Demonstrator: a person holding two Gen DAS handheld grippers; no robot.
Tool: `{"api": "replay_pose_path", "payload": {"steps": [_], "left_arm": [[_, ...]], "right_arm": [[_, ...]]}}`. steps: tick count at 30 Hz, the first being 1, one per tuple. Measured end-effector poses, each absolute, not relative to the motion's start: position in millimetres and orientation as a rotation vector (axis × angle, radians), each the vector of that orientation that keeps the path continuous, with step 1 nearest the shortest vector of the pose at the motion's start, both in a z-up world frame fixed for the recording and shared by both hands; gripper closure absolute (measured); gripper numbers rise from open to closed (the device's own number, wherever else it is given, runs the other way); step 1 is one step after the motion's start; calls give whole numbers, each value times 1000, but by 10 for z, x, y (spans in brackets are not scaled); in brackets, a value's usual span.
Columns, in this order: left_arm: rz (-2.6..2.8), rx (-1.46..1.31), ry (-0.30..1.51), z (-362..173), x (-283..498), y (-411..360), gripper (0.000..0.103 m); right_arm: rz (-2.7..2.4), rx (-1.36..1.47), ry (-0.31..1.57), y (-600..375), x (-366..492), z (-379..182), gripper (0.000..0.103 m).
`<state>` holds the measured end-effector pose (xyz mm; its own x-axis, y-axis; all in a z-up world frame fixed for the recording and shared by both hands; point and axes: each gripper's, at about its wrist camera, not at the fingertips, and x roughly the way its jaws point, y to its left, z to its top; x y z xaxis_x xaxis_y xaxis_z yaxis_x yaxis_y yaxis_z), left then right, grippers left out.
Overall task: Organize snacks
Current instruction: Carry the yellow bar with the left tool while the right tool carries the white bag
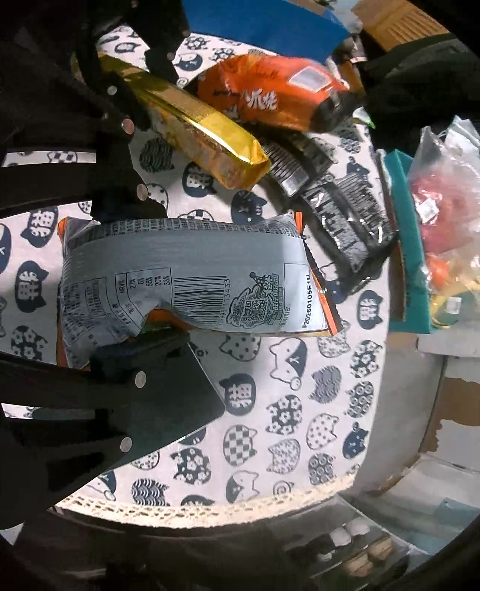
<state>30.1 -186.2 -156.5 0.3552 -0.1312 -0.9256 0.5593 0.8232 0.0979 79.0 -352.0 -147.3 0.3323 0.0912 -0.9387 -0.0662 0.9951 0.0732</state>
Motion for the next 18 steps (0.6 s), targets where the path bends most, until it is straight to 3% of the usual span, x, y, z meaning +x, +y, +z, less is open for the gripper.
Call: {"api": "replay_pose_path", "payload": {"steps": [18], "left_arm": [[-445,335,1007,-870,204,-1491,75]], "right_arm": [[140,34,1121,-3193,589,-989,57]]}}
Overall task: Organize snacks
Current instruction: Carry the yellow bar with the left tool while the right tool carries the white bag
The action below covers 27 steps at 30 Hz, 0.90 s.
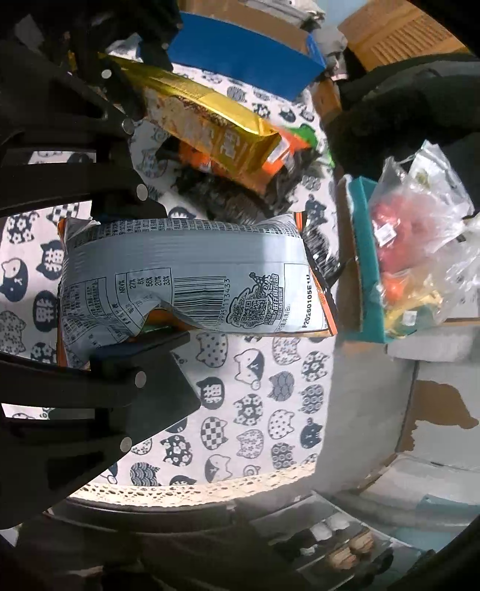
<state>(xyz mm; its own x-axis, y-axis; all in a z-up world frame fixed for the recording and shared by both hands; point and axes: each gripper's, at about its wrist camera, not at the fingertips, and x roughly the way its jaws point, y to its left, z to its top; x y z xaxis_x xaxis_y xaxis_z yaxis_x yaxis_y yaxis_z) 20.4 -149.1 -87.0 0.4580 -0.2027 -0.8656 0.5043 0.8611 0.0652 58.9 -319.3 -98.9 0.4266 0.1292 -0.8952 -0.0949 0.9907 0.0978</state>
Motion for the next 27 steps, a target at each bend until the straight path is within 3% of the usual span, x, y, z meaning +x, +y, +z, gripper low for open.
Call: {"api": "replay_pose_path", "payload": {"steps": [27], "left_arm": [[-253,175,925,-358,393,-341,75]], "right_arm": [[299,-51,1034,-2271,648,-483,57]]}}
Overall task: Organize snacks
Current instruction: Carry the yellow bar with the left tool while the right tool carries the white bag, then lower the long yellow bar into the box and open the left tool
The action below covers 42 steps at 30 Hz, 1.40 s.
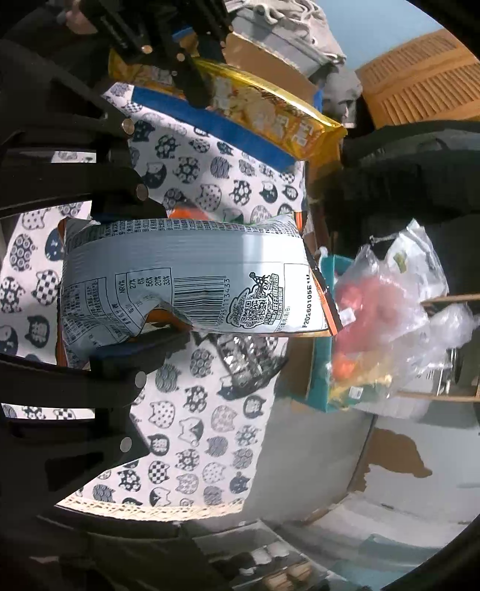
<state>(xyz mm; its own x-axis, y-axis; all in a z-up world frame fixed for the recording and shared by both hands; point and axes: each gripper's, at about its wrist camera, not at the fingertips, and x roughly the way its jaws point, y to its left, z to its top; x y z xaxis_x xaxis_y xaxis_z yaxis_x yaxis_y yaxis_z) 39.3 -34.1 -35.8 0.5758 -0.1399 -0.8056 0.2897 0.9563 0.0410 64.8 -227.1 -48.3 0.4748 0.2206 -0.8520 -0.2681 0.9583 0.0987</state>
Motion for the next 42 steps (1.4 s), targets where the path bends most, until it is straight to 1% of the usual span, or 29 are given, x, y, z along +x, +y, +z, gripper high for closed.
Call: {"api": "replay_pose_path", "payload": {"steps": [23,42], "left_arm": [[-75,60,920,-351,503,760,75],[90,-10,974,-572,624,1545,75]], "right_arm": [[415,-138,1054,-1295,896,-475,57],[496,-194,1092,-623,1023,-595,57]]}}
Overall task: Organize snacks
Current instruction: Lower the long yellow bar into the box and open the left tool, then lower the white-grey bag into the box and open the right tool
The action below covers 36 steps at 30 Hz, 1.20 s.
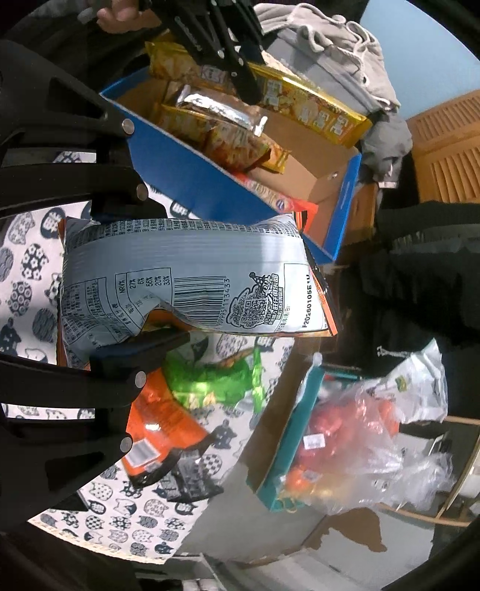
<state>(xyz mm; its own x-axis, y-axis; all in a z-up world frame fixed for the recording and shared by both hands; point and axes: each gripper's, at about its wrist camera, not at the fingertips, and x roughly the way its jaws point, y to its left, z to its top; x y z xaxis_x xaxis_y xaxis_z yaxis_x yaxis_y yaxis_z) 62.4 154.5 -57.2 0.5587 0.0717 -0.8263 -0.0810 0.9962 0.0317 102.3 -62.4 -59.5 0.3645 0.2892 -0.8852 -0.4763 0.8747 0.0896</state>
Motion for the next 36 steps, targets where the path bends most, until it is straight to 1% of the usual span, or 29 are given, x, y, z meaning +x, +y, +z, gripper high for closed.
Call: {"api": "replay_pose_path", "payload": {"steps": [11,13,14,15,19,21,25,27,36], "left_arm": [[147,-39,1035,-761,677,1811,74],[159,-33,1033,-746,666,1831,68],[166,-25,1034,-736,659,1835,57],[171,-20,1030,-728,651,1837,49],[177,-2,1023,-673,594,1864,47],[178,-3,1022,-635,564,1882,42],[180,-10,992,-492,481,1931,36],[186,-5,972,-413,444,1946,30],[223,-12,934,-237,370,2097,28]], "right_arm": [[541,-204,1099,-284,1054,-588,57],[548,-206,1095,-226,1042,-583,57],[557,-208,1090,-192,1030,-576,57],[564,-211,1086,-165,1019,-571,57],[600,-193,1089,-62,984,-564,57],[622,-172,1101,-17,985,-564,57],[638,-190,1101,100,977,-549,57],[649,-204,1106,167,968,-554,57],[688,-171,1129,506,1074,-633,57]]}}
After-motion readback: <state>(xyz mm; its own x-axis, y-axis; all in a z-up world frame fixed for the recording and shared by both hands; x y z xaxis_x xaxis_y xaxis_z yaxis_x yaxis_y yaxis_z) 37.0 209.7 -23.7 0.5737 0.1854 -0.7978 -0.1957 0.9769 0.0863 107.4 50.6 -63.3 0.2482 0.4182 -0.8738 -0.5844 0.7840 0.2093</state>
